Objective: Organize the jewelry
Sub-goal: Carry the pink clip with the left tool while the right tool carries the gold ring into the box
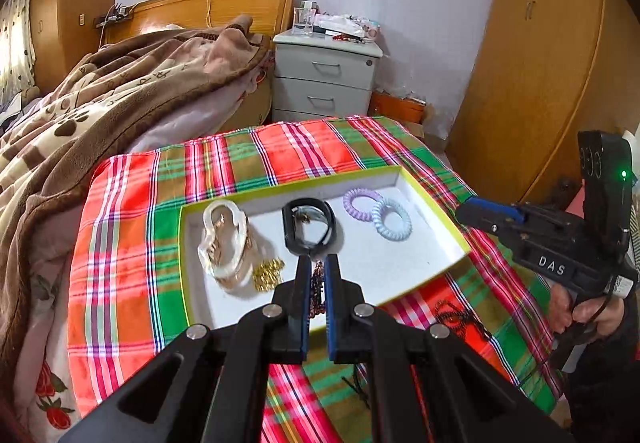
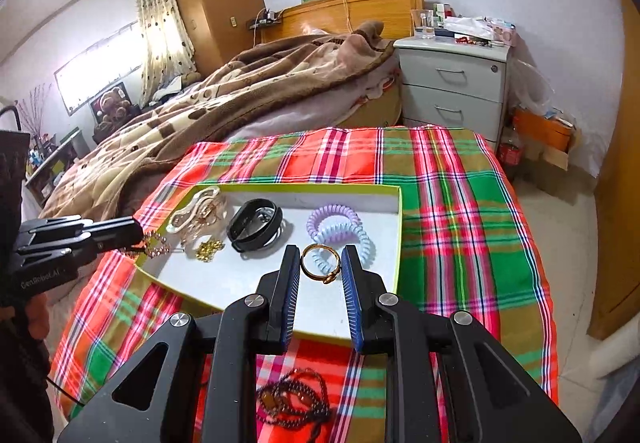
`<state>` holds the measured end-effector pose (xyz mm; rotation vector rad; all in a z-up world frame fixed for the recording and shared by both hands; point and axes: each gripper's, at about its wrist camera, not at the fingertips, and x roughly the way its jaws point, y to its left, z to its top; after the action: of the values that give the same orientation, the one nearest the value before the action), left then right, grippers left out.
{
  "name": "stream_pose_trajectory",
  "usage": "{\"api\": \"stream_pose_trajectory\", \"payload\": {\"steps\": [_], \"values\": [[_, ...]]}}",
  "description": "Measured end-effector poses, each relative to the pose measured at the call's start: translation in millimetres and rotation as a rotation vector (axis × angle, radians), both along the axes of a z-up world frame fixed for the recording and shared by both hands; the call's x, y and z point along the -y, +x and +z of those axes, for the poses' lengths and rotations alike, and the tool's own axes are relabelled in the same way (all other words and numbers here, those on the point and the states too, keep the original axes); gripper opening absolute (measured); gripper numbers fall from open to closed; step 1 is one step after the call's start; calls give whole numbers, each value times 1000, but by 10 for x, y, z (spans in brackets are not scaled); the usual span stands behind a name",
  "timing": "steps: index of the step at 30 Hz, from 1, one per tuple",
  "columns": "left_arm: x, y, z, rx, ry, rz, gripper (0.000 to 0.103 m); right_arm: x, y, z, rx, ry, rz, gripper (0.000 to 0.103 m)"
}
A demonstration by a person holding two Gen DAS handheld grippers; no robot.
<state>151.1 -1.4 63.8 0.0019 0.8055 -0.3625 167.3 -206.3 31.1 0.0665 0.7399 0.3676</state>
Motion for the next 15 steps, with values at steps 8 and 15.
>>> {"api": "stream_pose_trajectory", "payload": {"steps": [8,15], "values": [[99,282,-182,-26,25,-8,6,-96,265,-198,-61,-22,24,22],[161,400,-418,-76,42,-5,6,-226,395,-356,-103,-50,66,22]]}}
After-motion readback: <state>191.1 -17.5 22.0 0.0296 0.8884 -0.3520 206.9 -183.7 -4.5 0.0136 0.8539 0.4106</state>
